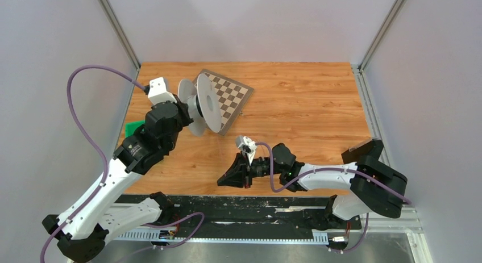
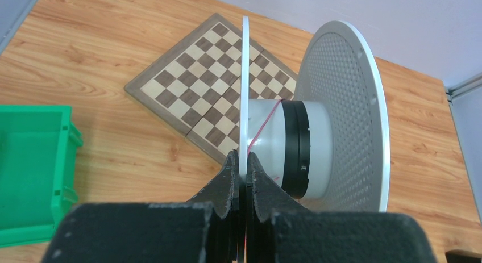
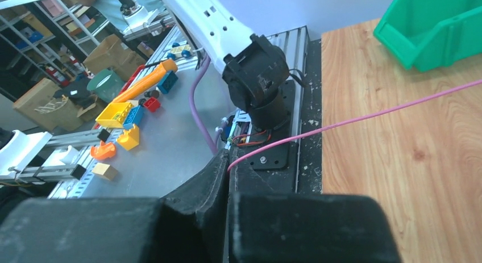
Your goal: Wrap the cables
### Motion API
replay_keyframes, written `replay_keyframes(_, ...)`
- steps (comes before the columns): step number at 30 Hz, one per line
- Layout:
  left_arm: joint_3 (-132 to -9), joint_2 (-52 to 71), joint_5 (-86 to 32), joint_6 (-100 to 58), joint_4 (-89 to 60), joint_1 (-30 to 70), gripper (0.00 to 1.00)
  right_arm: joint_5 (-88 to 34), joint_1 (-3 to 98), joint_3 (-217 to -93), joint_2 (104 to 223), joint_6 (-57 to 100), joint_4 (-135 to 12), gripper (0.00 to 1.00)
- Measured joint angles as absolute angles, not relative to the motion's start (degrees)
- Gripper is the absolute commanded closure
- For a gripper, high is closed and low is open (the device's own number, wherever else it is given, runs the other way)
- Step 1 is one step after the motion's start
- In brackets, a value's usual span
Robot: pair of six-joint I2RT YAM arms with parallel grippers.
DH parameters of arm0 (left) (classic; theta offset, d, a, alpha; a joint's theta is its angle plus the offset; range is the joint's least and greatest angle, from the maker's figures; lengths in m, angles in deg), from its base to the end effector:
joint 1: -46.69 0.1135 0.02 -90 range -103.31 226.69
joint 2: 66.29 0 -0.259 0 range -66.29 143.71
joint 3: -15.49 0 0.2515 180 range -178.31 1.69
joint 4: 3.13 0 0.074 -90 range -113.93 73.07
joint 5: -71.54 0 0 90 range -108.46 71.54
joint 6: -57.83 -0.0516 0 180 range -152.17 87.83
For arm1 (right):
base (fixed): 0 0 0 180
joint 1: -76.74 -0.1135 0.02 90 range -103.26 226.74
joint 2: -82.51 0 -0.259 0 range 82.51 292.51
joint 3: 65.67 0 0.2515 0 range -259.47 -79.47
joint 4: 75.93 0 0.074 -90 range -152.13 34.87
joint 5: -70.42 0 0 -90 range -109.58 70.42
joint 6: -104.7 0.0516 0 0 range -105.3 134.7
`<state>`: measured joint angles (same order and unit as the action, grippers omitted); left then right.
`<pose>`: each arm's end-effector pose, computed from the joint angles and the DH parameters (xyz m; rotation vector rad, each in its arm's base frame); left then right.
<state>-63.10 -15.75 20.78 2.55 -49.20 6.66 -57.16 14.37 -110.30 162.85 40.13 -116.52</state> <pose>0.1632 -0.0945 0.3965 -0.3744 1.7826 -0.2779 0.1090 0.2762 0.2318 -1.1076 1.3776 1.6580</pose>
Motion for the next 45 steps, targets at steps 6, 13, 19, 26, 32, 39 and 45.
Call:
replay_keyframes(6, -62.16, -15.6, 21.09, 2.9, -48.24, 6.66, 1.0, -58.41, 14.13, -108.48, 166.12, 43.67, -122.99, 0.96)
replay_keyframes(13, -59.17, -14.48, 20.61, -0.51, -45.13, 6.66, 1.0, -58.5, 14.13, -108.35, 166.5, 47.58, -129.29, 1.0)
replay_keyframes(19, -50.25, -15.4, 11.8, -15.39, -35.15, 6.66, 1.0, -54.47, 14.13, -112.88, 160.51, 43.76, -114.05, 1.0)
replay_keyframes(26, -43.71, -17.89, 0.21, -35.5, -32.04, 6.66, 1.0, -48.66, 17.19, -127.54, 155.81, 33.79, -86.18, 1.0)
replay_keyframes(32, -43.39, -20.56, -7.52, -45.91, -32.04, 6.66, 1.0, -48.18, 22.65, -130.6, 155.13, 30.88, -76.09, 1.0)
replay_keyframes(39, -42.82, -23.77, -17.03, -55.74, -35.23, 6.66, 1.0, -49.88, 29.06, -132.59, 153.84, 28.87, -69.16, 1.0)
replay_keyframes(45, -43.04, -24.43, -23.68, -60.18, -40.04, 6.66, 1.0, -51.2, 31.61, -132.79, 151.13, 26.18, -65.11, 1.0)
